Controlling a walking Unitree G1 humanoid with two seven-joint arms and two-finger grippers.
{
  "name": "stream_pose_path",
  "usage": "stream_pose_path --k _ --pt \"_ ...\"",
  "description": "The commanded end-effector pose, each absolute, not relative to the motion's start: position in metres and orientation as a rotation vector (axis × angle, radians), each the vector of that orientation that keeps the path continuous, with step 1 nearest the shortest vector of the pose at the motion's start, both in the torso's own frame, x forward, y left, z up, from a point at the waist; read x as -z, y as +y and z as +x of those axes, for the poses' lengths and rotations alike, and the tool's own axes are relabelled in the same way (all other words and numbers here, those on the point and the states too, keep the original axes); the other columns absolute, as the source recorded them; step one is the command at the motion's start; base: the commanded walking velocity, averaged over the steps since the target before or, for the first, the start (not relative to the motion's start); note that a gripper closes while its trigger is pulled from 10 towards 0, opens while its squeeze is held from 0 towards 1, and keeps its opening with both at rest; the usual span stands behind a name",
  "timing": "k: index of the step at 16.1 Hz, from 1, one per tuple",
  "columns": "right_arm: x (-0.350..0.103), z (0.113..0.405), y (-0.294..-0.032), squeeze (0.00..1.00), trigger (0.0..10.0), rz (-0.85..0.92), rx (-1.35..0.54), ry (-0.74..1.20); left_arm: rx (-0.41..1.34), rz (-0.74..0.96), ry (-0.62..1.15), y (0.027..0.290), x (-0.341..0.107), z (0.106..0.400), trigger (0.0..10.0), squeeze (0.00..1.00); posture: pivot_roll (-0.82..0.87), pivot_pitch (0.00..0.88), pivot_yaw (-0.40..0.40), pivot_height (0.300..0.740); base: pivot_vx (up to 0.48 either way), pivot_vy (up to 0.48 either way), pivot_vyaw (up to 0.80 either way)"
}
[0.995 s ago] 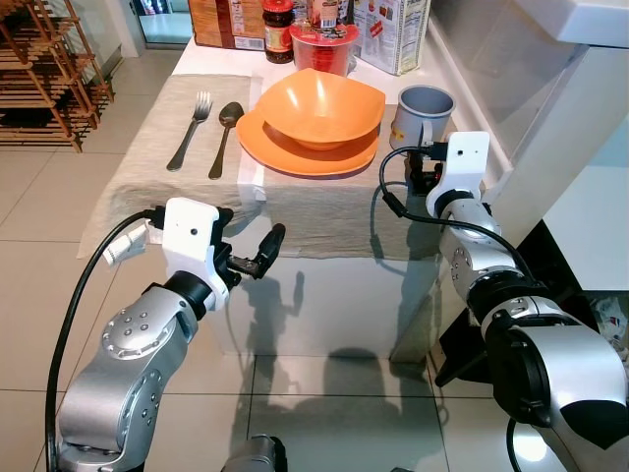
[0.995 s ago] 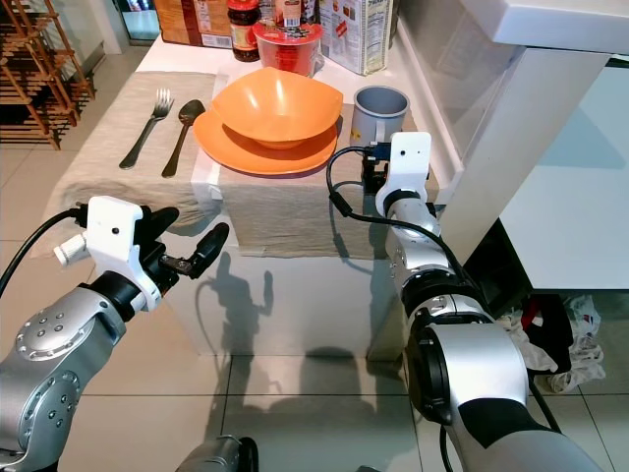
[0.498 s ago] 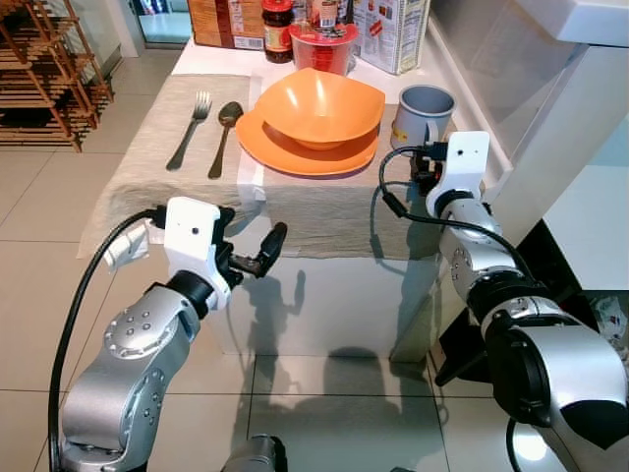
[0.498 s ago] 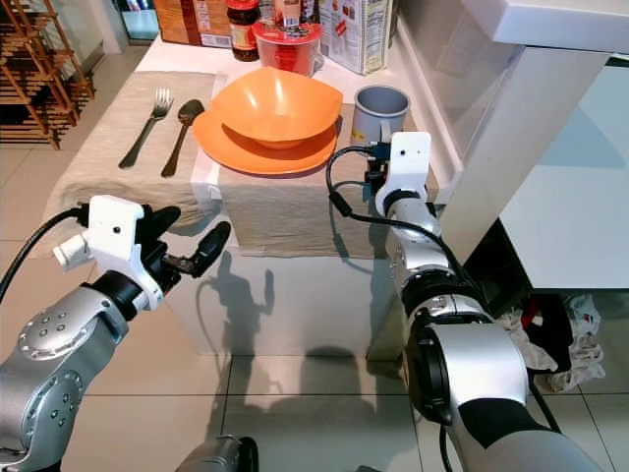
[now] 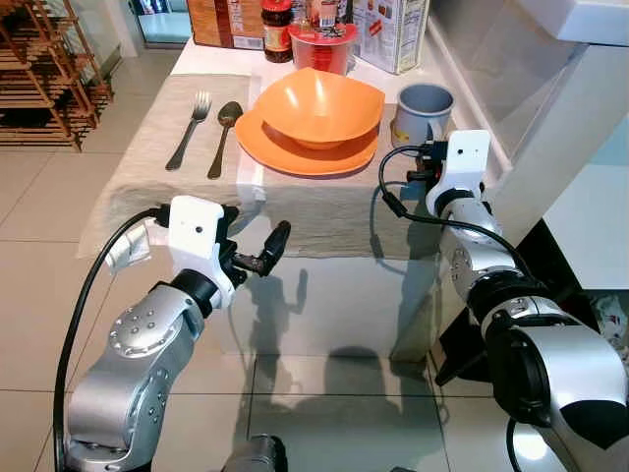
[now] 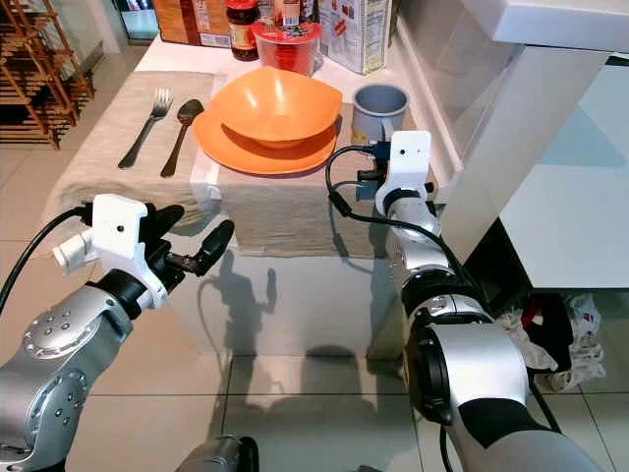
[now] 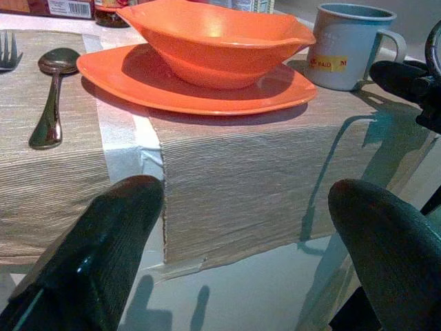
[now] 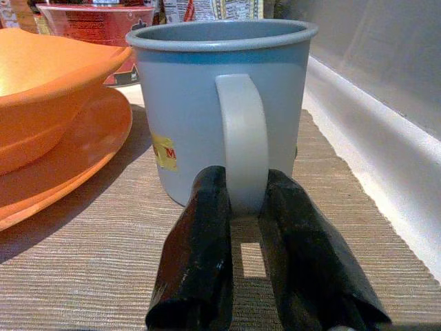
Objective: Setting the table
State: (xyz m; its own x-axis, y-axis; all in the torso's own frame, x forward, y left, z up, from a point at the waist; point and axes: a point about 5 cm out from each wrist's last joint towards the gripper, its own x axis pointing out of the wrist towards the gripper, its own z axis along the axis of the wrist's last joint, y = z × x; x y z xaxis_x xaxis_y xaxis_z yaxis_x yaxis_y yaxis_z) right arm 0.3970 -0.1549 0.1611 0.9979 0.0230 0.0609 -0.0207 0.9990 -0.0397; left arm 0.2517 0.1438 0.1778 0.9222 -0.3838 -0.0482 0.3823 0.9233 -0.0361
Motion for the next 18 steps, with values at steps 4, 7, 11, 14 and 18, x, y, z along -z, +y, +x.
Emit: stream_pose_path --k 4,7,11,14,18 --pt "-0.167 0.399 -0.155 0.0 0.0 -0.046 -0.025 -0.088 0.385 -0.013 0.047 0.142 -0.178 0.255 10.0 0.0 0.17 0.09 0.007 0.74 0.0 0.0 0.0" --pt "-0.17 0.398 -0.155 0.0 0.0 -0.063 -0.018 -0.114 0.378 0.007 0.04 0.142 -0.178 0.257 10.0 0.0 0.17 0.083 0.005 0.74 0.0 0.0 0.0" --pt "-0.177 0.395 -0.151 0.0 0.0 -0.105 -0.014 -0.207 0.375 0.012 0.027 0.142 -0.177 0.262 10.0 0.0 0.15 0.066 0.005 0.74 0.0 0.0 0.0" --pt "-0.184 0.395 -0.151 0.0 0.0 -0.112 -0.012 -0.248 0.377 0.011 0.024 0.141 -0.177 0.264 10.0 0.0 0.14 0.06 0.003 0.74 0.0 0.0 0.0" --pt "-0.207 0.393 -0.156 0.0 0.0 -0.153 0.009 -0.384 0.38 0.001 0.008 0.138 -0.177 0.268 10.0 0.0 0.13 0.034 -0.007 0.74 0.0 0.0 0.0"
